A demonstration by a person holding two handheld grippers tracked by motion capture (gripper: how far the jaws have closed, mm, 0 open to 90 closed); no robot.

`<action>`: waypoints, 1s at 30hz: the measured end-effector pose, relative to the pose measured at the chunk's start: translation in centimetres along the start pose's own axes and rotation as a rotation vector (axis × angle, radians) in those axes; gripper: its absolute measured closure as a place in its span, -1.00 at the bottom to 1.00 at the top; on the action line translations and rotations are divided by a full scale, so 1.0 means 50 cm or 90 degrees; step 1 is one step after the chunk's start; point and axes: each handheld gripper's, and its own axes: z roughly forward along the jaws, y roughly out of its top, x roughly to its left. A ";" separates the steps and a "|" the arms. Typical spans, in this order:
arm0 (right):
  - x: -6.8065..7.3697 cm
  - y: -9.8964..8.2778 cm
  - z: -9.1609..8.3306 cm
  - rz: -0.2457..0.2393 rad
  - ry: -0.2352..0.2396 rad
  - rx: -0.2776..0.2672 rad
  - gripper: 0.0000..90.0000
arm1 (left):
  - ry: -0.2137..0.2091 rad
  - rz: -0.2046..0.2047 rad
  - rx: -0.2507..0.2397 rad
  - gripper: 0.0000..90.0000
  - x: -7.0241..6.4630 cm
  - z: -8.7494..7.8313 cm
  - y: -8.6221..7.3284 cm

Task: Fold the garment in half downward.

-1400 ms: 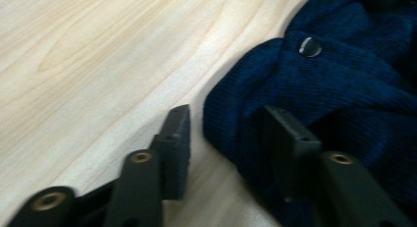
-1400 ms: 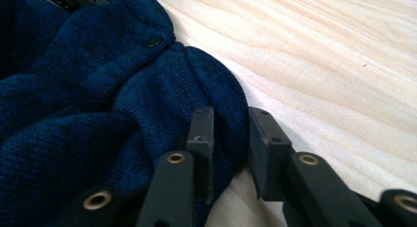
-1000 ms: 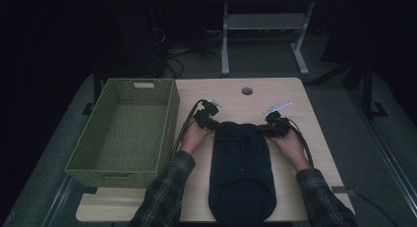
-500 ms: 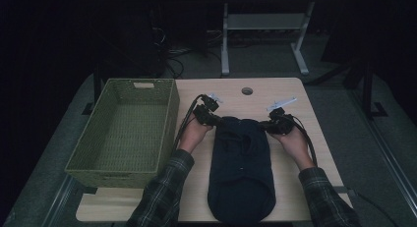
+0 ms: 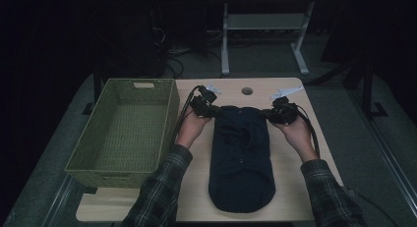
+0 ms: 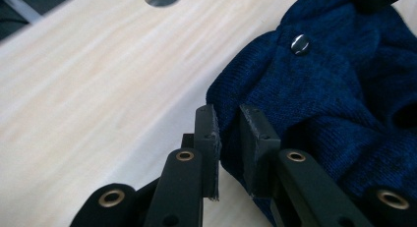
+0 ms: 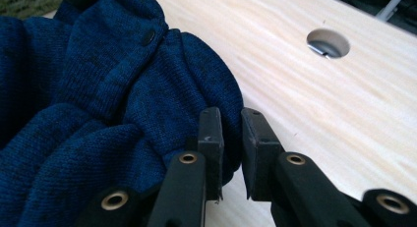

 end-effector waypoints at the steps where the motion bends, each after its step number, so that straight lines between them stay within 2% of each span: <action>1: 0.000 0.003 -0.003 -0.004 -0.004 -0.005 0.78 | 0.002 -0.001 -0.004 0.76 0.001 -0.003 0.003; 9: -0.001 0.041 -0.030 -0.021 -0.025 -0.021 0.78 | 0.035 0.022 -0.037 0.76 -0.002 -0.040 0.041; 12: 0.002 0.058 -0.045 -0.038 -0.045 -0.039 0.78 | 0.053 0.027 -0.063 0.76 -0.006 -0.053 0.054; 16: 0.007 0.069 -0.061 -0.040 -0.059 -0.055 0.78 | 0.048 0.033 -0.074 0.76 -0.017 -0.063 0.055; 22: 0.028 0.021 -0.055 -0.048 -0.057 -0.072 0.78 | 0.016 0.042 -0.104 0.75 -0.044 -0.068 0.012; 24: 0.037 0.011 -0.057 -0.050 -0.060 -0.082 0.78 | 0.013 0.044 -0.110 0.75 -0.051 -0.074 0.005; 27: 0.048 0.009 -0.062 -0.061 -0.065 -0.088 0.78 | 0.019 0.055 -0.118 0.75 -0.053 -0.083 0.006; 30: 0.047 0.023 -0.070 -0.066 -0.071 -0.094 0.78 | 0.020 0.050 -0.126 0.75 -0.046 -0.094 0.018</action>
